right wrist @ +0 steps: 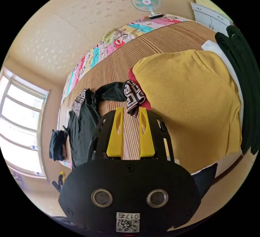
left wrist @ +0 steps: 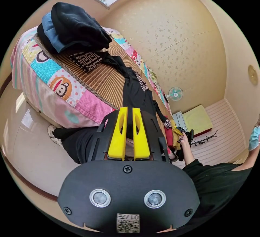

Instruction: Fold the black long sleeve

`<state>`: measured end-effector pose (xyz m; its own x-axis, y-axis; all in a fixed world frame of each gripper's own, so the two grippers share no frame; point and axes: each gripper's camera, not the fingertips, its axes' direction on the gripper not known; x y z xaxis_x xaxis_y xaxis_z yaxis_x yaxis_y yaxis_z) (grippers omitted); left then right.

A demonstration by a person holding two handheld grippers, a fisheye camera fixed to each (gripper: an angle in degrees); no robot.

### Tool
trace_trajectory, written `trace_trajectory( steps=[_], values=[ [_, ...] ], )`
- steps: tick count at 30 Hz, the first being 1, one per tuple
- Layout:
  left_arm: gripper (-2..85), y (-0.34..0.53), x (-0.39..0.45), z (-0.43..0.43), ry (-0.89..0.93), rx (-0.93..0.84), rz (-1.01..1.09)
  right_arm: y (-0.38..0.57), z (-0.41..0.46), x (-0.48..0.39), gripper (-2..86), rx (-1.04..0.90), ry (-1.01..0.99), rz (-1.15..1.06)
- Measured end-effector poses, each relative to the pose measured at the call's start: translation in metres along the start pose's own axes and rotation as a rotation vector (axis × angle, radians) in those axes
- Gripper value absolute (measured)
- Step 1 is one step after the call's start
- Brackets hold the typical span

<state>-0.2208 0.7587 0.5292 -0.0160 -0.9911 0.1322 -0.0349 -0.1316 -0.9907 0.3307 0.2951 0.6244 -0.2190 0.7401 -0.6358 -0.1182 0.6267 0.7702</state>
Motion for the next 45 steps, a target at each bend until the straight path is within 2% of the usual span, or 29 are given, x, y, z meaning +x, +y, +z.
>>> trace_trajectory(
  steps=[2,6,10,14,18,21,24,27,30,32,37,41,45],
  values=[
    [4.1,0.008,-0.004,0.006,0.053,0.009,-0.023,-0.015,-0.001,0.011,9.0,0.026,-0.04,0.151],
    [4.0,0.032,-0.005,0.028,0.234,-0.006,-0.025,-0.033,0.016,-0.006,6.9,-0.041,-0.004,0.16],
    [2.5,0.048,-0.005,0.028,0.189,-0.029,-0.031,-0.058,0.031,-0.039,2.0,-0.134,0.123,0.023],
    [-0.4,0.065,-0.008,0.006,0.149,-0.001,-0.019,-0.086,-0.046,-0.073,1.1,-0.087,0.005,-0.122],
    [-0.8,0.073,-0.001,0.004,0.087,-0.02,0.028,-0.113,-0.108,-0.074,0.9,-0.042,-0.012,-0.117],
    [-0.9,0.076,0.008,0.028,0.125,-0.046,0.056,-0.135,-0.129,-0.058,1.0,0.0,0.172,-0.05],
    [-0.9,0.081,0.022,0.067,0.14,-0.097,0.077,-0.158,-0.109,-0.034,1.6,-0.098,0.292,-0.052],
    [-0.9,0.09,0.037,0.101,0.189,-0.119,0.089,-0.164,-0.103,0.004,2.7,-0.107,0.243,0.023],
    [-0.9,0.102,0.048,0.124,0.204,-0.139,0.112,-0.147,-0.128,0.027,4.0,-0.004,0.188,0.085],
    [-0.9,0.11,0.049,0.131,0.181,-0.146,0.129,-0.109,-0.151,0.042,5.4,0.081,-0.033,0.081],
    [-1.0,0.12,0.034,0.141,0.075,-0.15,0.12,-0.052,-0.152,0.07,8.3,0.161,-0.263,0.026],
    [-0.9,0.112,0.04,0.15,0.148,-0.096,0.142,-0.047,-0.134,0.083,8.4,0.136,-0.298,0.108],
    [-1.0,0.124,0.06,0.179,0.109,-0.119,0.192,-0.055,-0.127,0.066,4.5,0.107,-0.291,0.091]
  ],
)
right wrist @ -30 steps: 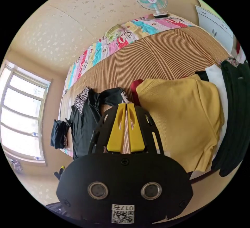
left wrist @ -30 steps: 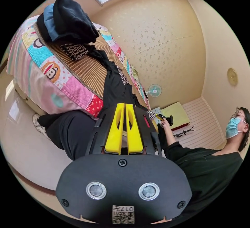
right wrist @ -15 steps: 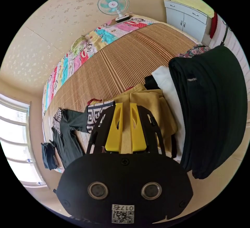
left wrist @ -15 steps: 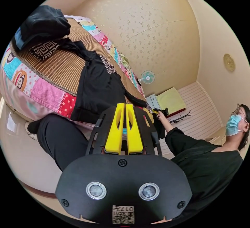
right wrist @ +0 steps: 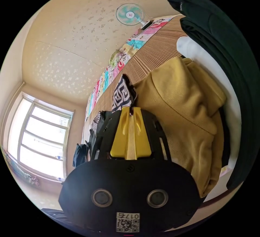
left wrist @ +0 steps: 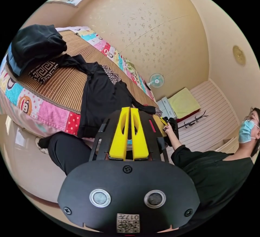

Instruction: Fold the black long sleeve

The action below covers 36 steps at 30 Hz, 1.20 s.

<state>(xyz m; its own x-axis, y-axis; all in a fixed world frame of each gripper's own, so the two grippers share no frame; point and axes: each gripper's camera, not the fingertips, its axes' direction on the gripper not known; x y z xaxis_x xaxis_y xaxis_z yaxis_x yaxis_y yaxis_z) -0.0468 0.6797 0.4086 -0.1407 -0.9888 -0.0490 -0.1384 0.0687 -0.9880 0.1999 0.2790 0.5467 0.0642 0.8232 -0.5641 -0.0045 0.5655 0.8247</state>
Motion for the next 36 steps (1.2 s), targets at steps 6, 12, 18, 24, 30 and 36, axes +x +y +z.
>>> trace_trajectory(
  steps=[6,12,18,24,30,36],
  values=[
    [-0.8,0.038,-0.005,0.039,-0.004,-0.045,-0.005,0.009,-0.04,-0.03,2.9,0.101,-0.102,-0.049],
    [1.4,0.068,-0.022,0.087,0.034,-0.095,-0.068,0.025,-0.026,0.023,2.5,0.042,0.046,0.062],
    [4.8,0.023,0.071,0.198,-0.005,-0.288,0.143,0.036,-0.03,0.025,2.6,0.108,-0.003,0.034],
    [7.6,-0.041,0.238,0.407,0.127,-0.617,0.463,0.063,-0.018,0.019,2.6,0.142,0.083,-0.045],
    [6.6,0.009,0.419,0.595,-0.018,-0.747,0.879,0.099,0.005,0.026,2.6,0.176,0.059,-0.185],
    [9.7,0.075,0.476,0.786,-0.207,-0.921,0.921,0.126,0.013,0.064,2.5,0.258,-0.03,-0.194]
  ],
)
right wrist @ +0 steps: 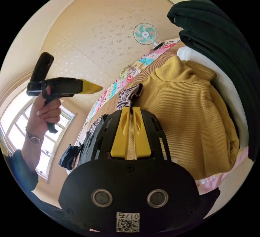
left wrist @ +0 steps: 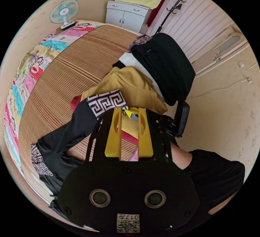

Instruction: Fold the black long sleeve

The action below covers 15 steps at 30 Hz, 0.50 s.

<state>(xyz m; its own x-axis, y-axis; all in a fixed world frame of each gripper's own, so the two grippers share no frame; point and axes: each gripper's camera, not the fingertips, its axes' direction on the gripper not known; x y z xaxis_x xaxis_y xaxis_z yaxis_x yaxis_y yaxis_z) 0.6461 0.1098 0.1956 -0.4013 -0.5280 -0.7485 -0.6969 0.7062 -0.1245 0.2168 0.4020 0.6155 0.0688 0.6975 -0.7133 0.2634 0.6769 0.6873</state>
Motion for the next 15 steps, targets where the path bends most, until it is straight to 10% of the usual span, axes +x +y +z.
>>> trace_trajectory(
  steps=[15],
  values=[
    [0.7,-0.023,0.004,0.044,-0.125,-0.027,0.028,0.032,0.014,0.008,2.6,-0.007,0.17,-0.061]
  ],
)
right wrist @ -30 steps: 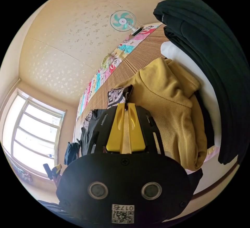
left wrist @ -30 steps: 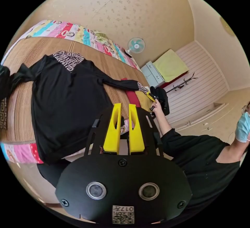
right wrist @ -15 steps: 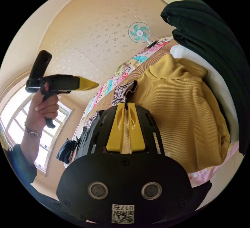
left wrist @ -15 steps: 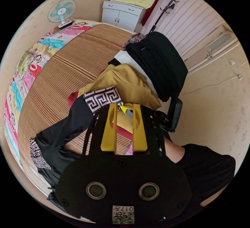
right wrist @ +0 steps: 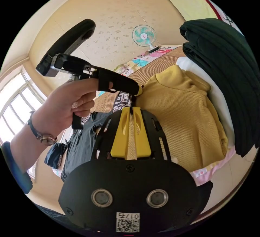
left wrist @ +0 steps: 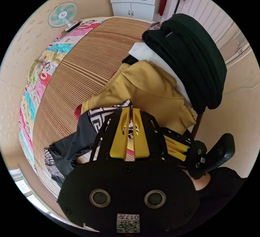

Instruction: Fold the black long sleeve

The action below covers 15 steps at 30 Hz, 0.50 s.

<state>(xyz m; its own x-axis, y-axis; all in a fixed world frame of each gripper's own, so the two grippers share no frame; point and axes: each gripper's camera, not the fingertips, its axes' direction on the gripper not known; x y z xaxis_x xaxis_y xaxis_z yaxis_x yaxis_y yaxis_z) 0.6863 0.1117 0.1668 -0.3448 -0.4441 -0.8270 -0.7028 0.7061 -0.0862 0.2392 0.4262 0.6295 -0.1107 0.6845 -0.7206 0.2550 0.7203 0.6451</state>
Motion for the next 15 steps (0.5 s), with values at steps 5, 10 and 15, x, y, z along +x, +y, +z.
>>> trace_trajectory(
  steps=[5,10,15],
  values=[
    [-0.6,0.037,-0.088,-0.07,0.287,0.129,-0.073,-0.007,-0.008,-0.003,2.4,0.059,-0.177,0.043],
    [-1.0,0.087,-0.189,-0.13,0.558,0.279,-0.209,-0.008,-0.005,-0.016,2.3,0.105,-0.162,-0.003],
    [-1.0,0.143,-0.275,-0.195,0.671,0.389,-0.251,-0.006,0.005,-0.03,2.2,0.133,-0.244,-0.006]
  ],
)
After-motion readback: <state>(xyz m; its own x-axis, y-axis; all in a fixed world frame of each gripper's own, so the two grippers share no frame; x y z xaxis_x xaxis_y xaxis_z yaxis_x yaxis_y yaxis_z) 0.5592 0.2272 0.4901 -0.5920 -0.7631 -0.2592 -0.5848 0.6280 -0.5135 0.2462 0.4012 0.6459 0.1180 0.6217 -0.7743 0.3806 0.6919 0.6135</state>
